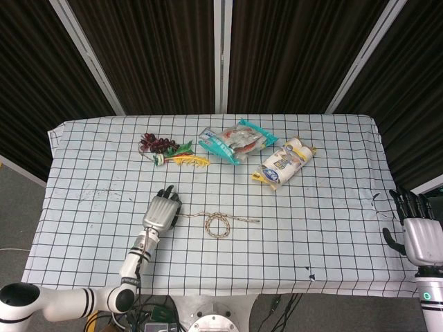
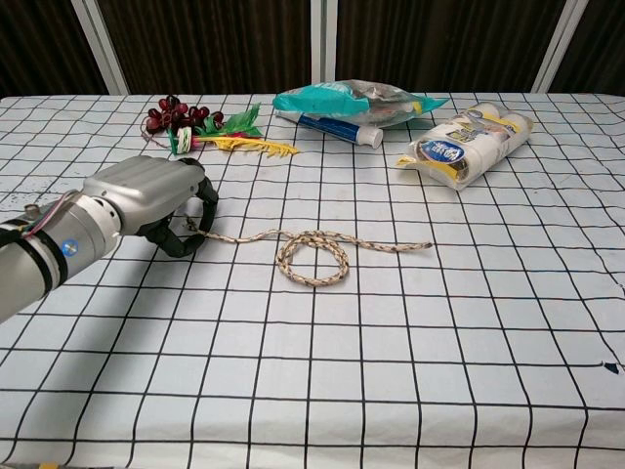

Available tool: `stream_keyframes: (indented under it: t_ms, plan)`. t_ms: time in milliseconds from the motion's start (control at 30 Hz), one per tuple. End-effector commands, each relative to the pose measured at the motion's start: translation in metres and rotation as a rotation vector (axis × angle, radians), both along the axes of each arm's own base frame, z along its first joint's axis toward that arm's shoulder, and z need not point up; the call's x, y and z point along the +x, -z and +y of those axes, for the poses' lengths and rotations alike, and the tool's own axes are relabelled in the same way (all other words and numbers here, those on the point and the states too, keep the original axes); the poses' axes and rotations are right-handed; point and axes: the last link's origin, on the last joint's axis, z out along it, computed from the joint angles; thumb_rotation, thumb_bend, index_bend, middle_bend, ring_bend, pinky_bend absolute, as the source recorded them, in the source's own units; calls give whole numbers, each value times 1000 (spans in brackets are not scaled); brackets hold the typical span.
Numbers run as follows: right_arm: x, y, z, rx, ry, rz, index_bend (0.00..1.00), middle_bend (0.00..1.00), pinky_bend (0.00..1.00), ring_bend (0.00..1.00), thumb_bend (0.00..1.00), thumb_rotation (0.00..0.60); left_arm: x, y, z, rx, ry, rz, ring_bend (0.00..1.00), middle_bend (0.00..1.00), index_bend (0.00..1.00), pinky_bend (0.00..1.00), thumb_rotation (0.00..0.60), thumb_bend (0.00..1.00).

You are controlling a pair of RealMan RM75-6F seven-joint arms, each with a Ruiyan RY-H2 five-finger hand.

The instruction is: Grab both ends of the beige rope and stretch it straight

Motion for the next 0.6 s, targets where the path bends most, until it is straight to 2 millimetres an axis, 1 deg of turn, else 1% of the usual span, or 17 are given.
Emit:
stream_keyframes:
  t_ms: [33, 333, 600]
  plan:
    - [0, 0, 0, 0, 0, 0, 0, 0, 0, 0, 296, 600, 0, 0, 0, 0, 0, 1, 57, 292, 567, 194, 600, 414]
    - [-1, 0, 0, 1, 1, 1, 0, 0, 0, 0, 297, 600, 1, 0, 0, 6, -8, 1, 57, 299, 594, 195, 600, 425]
    - [1, -1, 0, -1, -4, 5, 0, 0, 0, 0, 296, 600, 0, -7, 1, 21, -19, -17, 57, 306, 613, 196, 600, 436]
